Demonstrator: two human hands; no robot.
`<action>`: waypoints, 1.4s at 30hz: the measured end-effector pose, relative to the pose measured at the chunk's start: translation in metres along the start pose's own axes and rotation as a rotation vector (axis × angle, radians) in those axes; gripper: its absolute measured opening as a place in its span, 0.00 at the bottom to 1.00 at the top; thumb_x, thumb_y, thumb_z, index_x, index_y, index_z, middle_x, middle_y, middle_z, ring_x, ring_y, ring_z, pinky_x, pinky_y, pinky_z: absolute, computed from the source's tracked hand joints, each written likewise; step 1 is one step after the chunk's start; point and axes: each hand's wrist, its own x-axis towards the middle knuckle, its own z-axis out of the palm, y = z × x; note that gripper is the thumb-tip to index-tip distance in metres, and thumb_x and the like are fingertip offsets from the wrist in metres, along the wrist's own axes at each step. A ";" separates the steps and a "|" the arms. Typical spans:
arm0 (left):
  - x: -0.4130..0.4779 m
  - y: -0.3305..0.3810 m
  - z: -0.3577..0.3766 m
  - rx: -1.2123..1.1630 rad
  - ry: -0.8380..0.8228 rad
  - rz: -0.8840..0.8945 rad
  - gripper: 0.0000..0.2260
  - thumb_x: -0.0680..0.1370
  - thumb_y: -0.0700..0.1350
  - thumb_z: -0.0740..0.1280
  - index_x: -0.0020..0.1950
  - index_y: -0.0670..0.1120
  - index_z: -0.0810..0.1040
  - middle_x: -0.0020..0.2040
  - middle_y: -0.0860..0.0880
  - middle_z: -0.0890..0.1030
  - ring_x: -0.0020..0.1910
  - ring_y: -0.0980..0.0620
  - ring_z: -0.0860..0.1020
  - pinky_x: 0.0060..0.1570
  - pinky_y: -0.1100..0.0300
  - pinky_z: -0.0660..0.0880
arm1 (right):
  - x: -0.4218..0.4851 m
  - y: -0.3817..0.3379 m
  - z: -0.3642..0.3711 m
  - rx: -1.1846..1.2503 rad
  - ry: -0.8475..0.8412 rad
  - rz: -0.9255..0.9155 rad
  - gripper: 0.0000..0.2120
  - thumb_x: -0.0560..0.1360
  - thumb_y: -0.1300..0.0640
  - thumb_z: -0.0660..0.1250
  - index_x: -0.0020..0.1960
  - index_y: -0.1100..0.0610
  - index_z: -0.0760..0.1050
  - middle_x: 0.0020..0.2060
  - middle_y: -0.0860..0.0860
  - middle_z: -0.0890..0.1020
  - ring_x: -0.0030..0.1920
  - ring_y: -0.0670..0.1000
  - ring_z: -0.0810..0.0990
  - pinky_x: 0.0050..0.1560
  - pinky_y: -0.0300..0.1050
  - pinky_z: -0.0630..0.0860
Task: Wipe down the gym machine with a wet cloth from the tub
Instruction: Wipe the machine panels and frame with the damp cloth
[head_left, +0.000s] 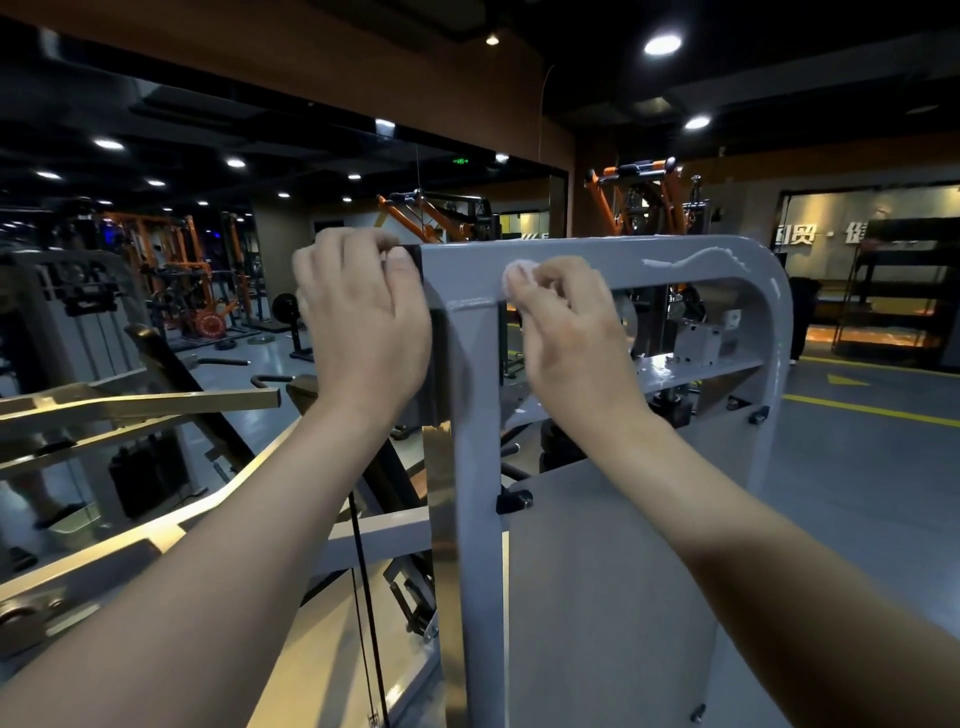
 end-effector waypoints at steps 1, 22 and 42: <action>0.002 0.007 0.002 0.030 0.008 0.033 0.10 0.82 0.46 0.56 0.58 0.46 0.75 0.57 0.49 0.73 0.61 0.49 0.68 0.62 0.49 0.68 | 0.003 0.000 0.001 0.000 0.026 0.054 0.14 0.79 0.68 0.68 0.65 0.63 0.79 0.54 0.58 0.77 0.52 0.55 0.74 0.50 0.45 0.76; 0.014 0.019 0.055 0.270 0.229 0.397 0.10 0.82 0.46 0.61 0.52 0.43 0.79 0.50 0.44 0.79 0.51 0.41 0.76 0.52 0.55 0.67 | -0.002 0.045 0.007 0.021 0.140 0.079 0.13 0.83 0.65 0.64 0.66 0.65 0.78 0.53 0.61 0.76 0.50 0.57 0.76 0.49 0.51 0.79; 0.011 0.018 0.056 0.159 0.272 0.399 0.08 0.81 0.44 0.63 0.50 0.42 0.80 0.49 0.43 0.80 0.50 0.41 0.77 0.51 0.54 0.69 | 0.018 0.049 -0.010 0.044 0.189 0.237 0.10 0.83 0.61 0.66 0.62 0.62 0.81 0.53 0.57 0.78 0.50 0.45 0.74 0.51 0.26 0.70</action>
